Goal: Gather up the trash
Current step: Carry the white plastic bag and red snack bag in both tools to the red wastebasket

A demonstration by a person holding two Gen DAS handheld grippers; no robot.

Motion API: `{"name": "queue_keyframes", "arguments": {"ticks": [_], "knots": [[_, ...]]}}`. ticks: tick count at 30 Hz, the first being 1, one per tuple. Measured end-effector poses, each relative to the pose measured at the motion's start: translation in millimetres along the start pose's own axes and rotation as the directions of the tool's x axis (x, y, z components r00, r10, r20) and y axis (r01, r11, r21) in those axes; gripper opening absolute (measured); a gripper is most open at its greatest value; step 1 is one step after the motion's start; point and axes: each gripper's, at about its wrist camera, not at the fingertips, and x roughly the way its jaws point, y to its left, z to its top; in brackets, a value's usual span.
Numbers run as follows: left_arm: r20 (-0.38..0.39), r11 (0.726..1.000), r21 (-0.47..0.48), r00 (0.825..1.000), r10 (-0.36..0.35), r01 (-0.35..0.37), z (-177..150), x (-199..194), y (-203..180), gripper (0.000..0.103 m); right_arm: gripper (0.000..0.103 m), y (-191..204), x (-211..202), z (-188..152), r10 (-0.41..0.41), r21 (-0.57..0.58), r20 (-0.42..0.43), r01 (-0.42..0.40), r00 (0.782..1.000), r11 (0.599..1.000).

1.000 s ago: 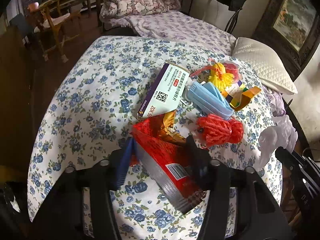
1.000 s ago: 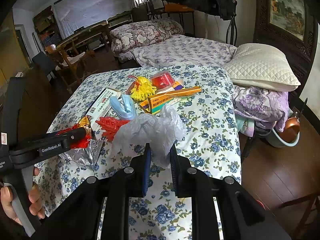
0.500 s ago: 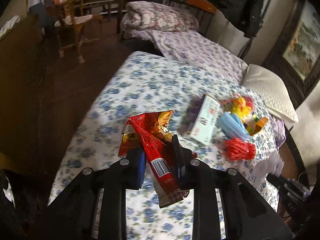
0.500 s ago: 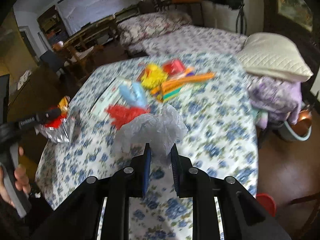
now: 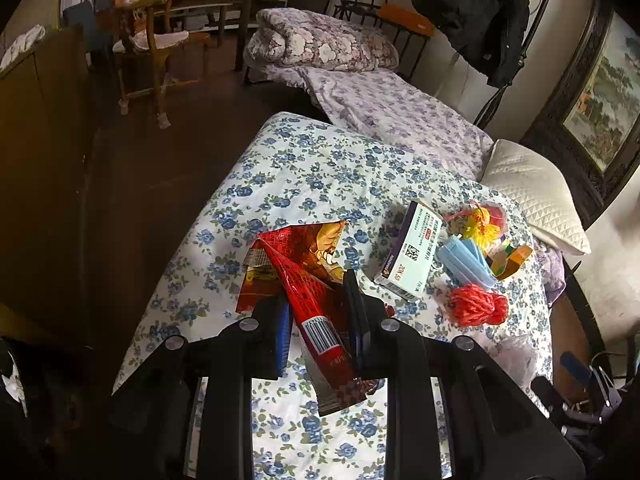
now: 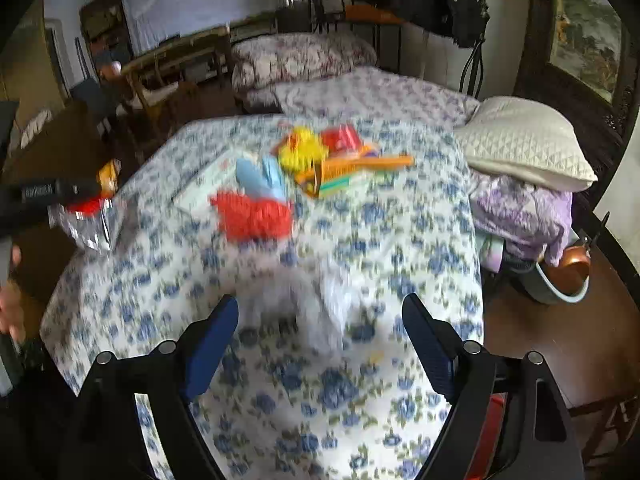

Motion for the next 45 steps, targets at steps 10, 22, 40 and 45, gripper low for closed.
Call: {"name": "queue_keyframes", "arguments": {"ticks": [10,22,40,45], "knots": [[-0.004,1.000,0.001,1.000,-0.023,0.023,0,-1,-4,0.025,0.084,15,50,-2,0.008,-0.018,-0.159,-0.011,0.987,1.000],[-0.010,1.000,0.010,1.000,-0.023,0.023,-1,0,-7,0.025,0.041,16,60,5,0.001,-0.038,-0.139,-0.006,0.990,0.999],[-0.006,0.996,0.059,0.997,-0.073,0.073,-5,-2,-22,0.025,0.021,-6,26,10,0.052,0.046,-0.026,-0.051,0.998,0.998],[-0.018,0.989,0.097,0.994,-0.107,0.109,-11,-4,-43,0.025,0.022,-12,8,12,0.032,0.054,0.017,-0.032,0.999,0.998]]}}
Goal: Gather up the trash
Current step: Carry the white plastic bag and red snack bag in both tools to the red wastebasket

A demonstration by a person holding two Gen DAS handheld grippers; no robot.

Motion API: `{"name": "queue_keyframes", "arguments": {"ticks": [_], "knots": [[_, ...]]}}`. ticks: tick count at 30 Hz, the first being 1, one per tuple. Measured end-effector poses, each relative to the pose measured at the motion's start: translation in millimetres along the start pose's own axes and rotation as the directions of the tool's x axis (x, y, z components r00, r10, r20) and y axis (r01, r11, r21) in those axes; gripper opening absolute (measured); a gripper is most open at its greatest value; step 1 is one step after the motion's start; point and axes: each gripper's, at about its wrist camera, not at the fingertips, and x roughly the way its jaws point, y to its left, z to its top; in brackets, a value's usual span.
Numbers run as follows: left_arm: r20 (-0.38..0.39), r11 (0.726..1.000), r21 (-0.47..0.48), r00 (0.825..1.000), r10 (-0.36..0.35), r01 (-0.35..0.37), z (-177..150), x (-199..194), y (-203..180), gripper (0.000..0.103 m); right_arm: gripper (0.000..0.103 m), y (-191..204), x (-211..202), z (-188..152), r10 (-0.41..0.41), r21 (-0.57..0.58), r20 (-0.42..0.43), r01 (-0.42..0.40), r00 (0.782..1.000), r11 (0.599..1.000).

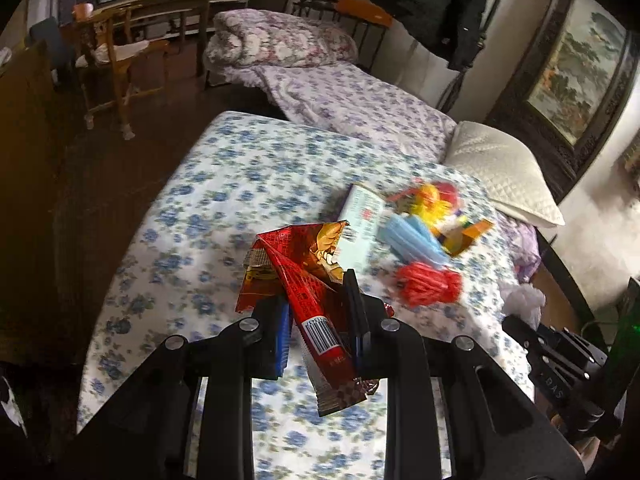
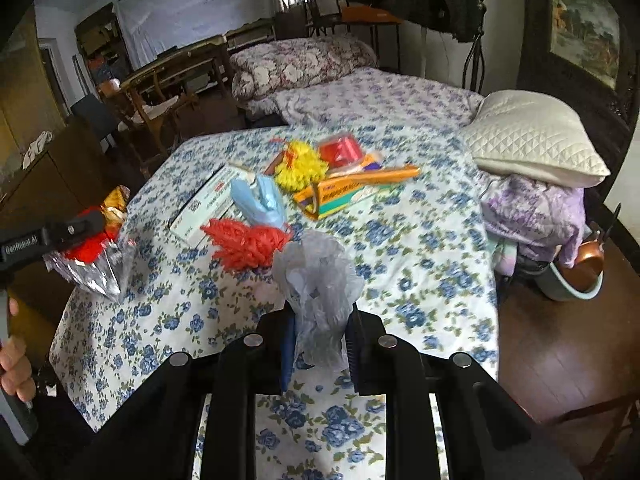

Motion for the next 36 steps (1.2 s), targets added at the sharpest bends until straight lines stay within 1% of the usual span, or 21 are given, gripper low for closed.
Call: {"name": "queue_keyframes", "arguments": {"ticks": [4,7,10,12,15,18,19,21,23,25,26,27,29,30,31,33,34,36], "knots": [[-0.003,0.998,0.041,0.999,-0.042,0.042,1,1,-29,0.025,0.022,-13,-12,2,-0.014,0.025,0.028,0.013,1.000,1.000],[0.008,0.993,0.097,0.997,-0.073,0.072,0,0,-58,0.025,0.022,-26,-27,3,-0.023,0.054,0.065,0.019,0.998,0.998],[-0.001,0.981,0.146,0.992,-0.128,0.127,-5,1,-87,0.025,0.022,-42,-48,3,-0.032,0.091,0.110,0.022,0.993,0.996],[-0.017,0.972,0.174,0.987,-0.159,0.160,-9,4,-106,0.025,0.022,-53,-61,1,-0.058,0.105,0.138,0.044,0.989,0.993],[-0.043,0.953,0.230,0.980,-0.194,0.198,-18,8,-143,0.025,0.022,-75,-84,-10,-0.119,0.147,0.177,0.094,0.977,0.985],[-0.068,0.931,0.280,0.972,-0.226,0.236,-29,12,-180,0.025,0.023,-96,-97,-26,-0.173,0.192,0.185,0.137,0.968,0.972],[-0.076,0.924,0.293,0.970,-0.233,0.245,-33,13,-189,0.025,0.023,-108,-104,-36,-0.200,0.218,0.180,0.160,0.963,0.963],[-0.102,0.905,0.326,0.962,-0.255,0.274,-42,18,-214,0.025,0.023,-128,-110,-54,-0.247,0.253,0.160,0.202,0.956,0.946],[-0.130,0.876,0.368,0.950,-0.282,0.311,-54,22,-242,0.025,0.024,-154,-111,-78,-0.327,0.287,0.107,0.286,0.939,0.914],[-0.146,0.841,0.419,0.939,-0.310,0.343,-65,25,-270,0.025,0.024,-184,-105,-103,-0.358,0.342,0.044,0.323,0.933,0.883],[-0.152,0.828,0.439,0.937,-0.314,0.349,-70,27,-281,0.025,0.024,-198,-103,-117,-0.365,0.373,0.012,0.335,0.931,0.865],[-0.164,0.814,0.459,0.934,-0.316,0.356,-76,30,-293,0.025,0.024,-211,-100,-129,-0.370,0.396,-0.013,0.345,0.929,0.851],[-0.221,0.781,0.491,0.922,-0.318,0.386,-90,43,-323,0.025,0.024,-227,-94,-146,-0.367,0.427,-0.047,0.351,0.929,0.833],[-0.240,0.770,0.502,0.919,-0.313,0.394,-96,48,-332,0.025,0.024,-235,-90,-154,-0.367,0.440,-0.065,0.357,0.928,0.824],[-0.274,0.750,0.523,0.913,-0.302,0.405,-107,58,-347,0.025,0.024,-240,-87,-160,-0.365,0.447,-0.076,0.359,0.928,0.819],[-0.311,0.727,0.544,0.905,-0.291,0.420,-121,66,-363,0.025,0.025,-253,-78,-174,-0.352,0.474,-0.100,0.355,0.931,0.806],[-0.336,0.708,0.558,0.898,-0.285,0.433,-133,73,-374,0.025,0.025,-260,-71,-180,-0.343,0.488,-0.116,0.354,0.932,0.798],[-0.365,0.690,0.569,0.890,-0.274,0.446,-147,81,-385,0.025,0.025,-274,-56,-195,-0.320,0.512,-0.153,0.352,0.935,0.784]]}}
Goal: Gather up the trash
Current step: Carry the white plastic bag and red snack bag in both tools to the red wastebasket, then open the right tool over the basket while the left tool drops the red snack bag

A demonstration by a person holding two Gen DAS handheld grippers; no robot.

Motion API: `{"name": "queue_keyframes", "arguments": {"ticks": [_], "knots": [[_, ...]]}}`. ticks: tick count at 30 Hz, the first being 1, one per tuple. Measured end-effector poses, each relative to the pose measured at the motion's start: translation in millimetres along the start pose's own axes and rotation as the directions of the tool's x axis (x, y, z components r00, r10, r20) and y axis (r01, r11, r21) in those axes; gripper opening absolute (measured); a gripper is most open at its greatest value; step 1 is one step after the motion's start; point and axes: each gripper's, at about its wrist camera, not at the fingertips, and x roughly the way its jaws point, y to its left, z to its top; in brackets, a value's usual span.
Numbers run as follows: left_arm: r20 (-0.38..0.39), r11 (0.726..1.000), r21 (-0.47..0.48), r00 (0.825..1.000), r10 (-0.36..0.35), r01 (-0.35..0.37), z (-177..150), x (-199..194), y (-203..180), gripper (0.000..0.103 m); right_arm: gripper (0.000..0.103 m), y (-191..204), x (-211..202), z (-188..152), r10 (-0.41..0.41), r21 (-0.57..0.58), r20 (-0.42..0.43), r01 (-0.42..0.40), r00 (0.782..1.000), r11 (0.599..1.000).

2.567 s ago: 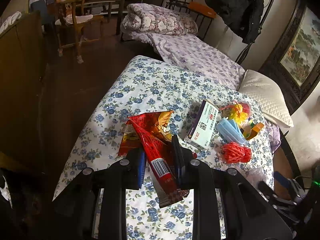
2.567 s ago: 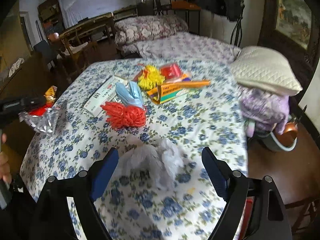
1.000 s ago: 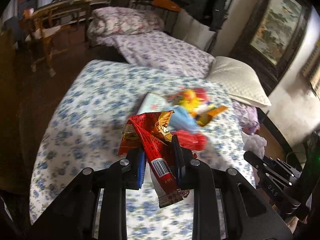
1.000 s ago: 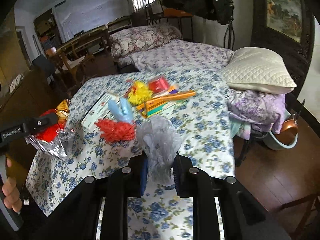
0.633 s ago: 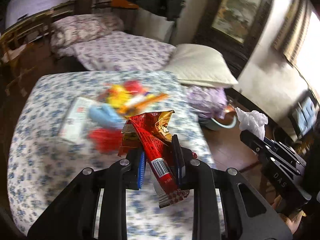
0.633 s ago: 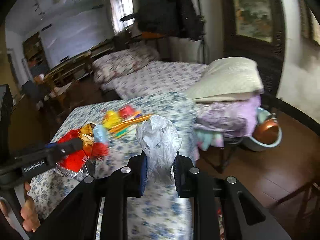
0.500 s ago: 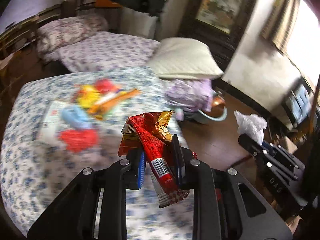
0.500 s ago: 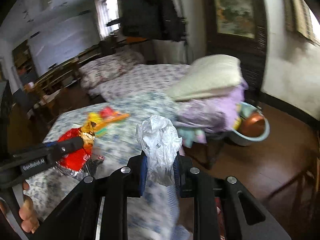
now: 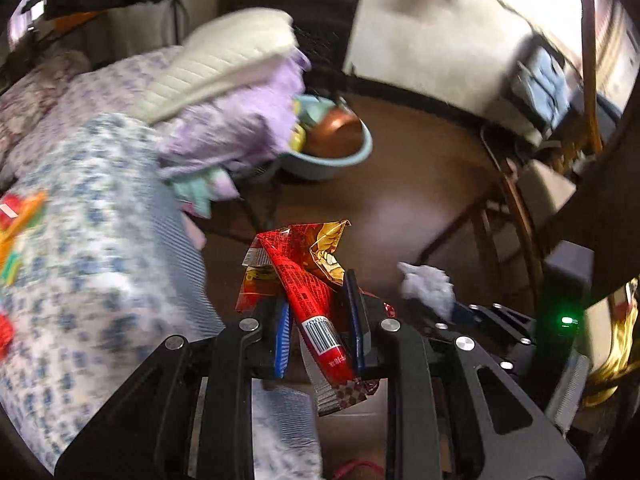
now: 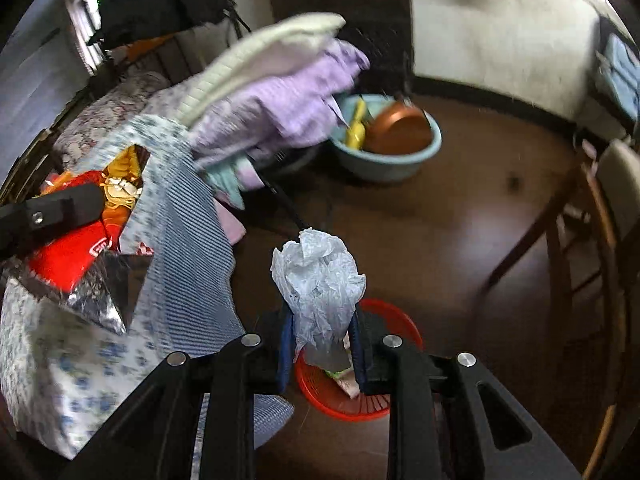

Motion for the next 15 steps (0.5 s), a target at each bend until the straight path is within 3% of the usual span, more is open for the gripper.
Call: {"name": "queue_keyframes", "arguments": {"ticks": [9,15], "knots": [[-0.214,1.000,0.026,0.977,0.007,-0.002,-15,96,-24,0.025,0.026,-49,57,-33,0.018,0.099,-0.126,-0.005,0.992,0.995],[-0.251,0.999,0.040,0.968,0.010,0.000,-17,117,-39,0.025,0.027,-63,72,-40,0.038,0.109,-0.155,-0.022,0.987,0.994]]}}
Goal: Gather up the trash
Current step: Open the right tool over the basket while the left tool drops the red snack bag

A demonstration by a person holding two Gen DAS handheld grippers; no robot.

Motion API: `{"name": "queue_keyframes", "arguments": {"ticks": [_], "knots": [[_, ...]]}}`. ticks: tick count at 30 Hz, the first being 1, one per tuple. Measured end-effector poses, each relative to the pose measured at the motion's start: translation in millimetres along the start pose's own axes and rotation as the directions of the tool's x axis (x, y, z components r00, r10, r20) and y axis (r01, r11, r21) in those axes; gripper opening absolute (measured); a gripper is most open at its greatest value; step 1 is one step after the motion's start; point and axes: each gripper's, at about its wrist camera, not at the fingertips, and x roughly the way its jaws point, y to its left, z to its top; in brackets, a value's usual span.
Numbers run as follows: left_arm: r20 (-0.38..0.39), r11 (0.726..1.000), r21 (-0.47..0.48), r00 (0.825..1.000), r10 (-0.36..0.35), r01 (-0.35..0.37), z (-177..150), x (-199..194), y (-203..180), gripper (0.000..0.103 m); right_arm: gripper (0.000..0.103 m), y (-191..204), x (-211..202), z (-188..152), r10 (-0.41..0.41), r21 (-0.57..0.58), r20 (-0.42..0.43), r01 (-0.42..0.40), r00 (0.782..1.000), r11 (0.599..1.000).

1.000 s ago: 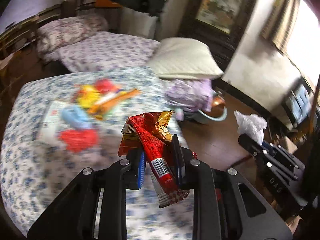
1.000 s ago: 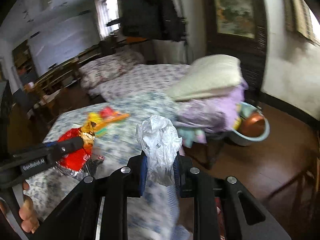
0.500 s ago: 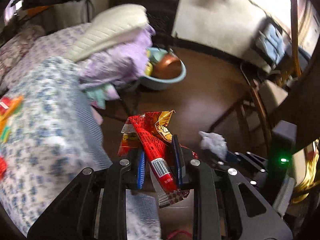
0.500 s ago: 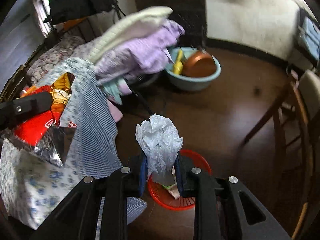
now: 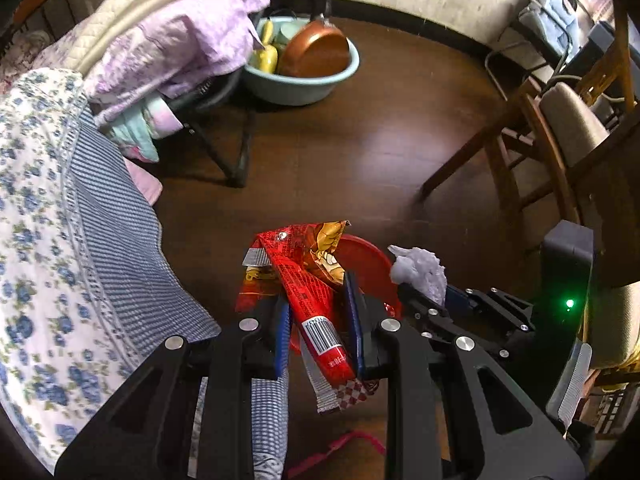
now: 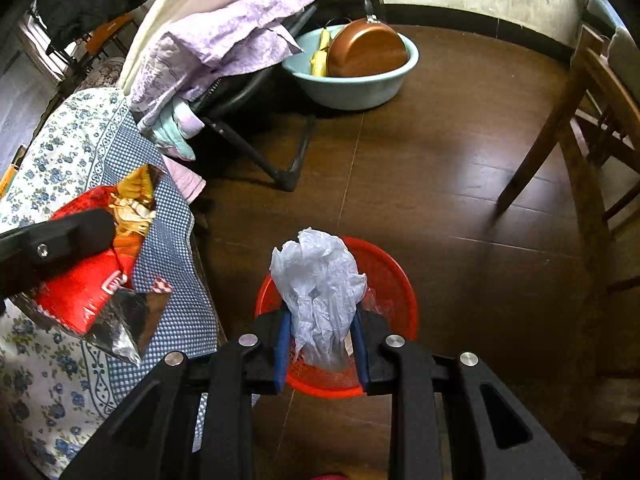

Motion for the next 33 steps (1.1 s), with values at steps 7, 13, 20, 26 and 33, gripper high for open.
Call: {"name": "queue_keyframes", "arguments": {"ticks": [7,13,20,26,33], "knots": [[-0.078,1.000,-0.031,0.997,-0.003,0.001,4,26,-5,0.025,0.028,-10,21,-4,0.016,0.014,-0.049,-0.015,0.999,1.000],[-0.156,0.998,-0.068,0.988,-0.008,-0.003,1,53,-3,0.026,0.029,-14,38,-8,0.023,0.023,-0.082,-0.021,0.996,0.999],[-0.160,0.995,-0.097,0.987,-0.036,0.020,2,61,-3,0.030,0.051,-18,46,-10,0.015,0.020,-0.085,-0.013,0.996,1.000],[-0.111,0.991,-0.134,0.993,-0.029,0.014,6,52,3,0.058,0.056,-27,48,-12,0.007,0.016,-0.104,-0.006,0.995,1.000],[-0.101,0.991,-0.135,0.995,-0.018,0.004,7,48,4,0.058,0.056,-33,48,-15,-0.015,0.014,-0.124,0.016,0.992,1.000]]}}
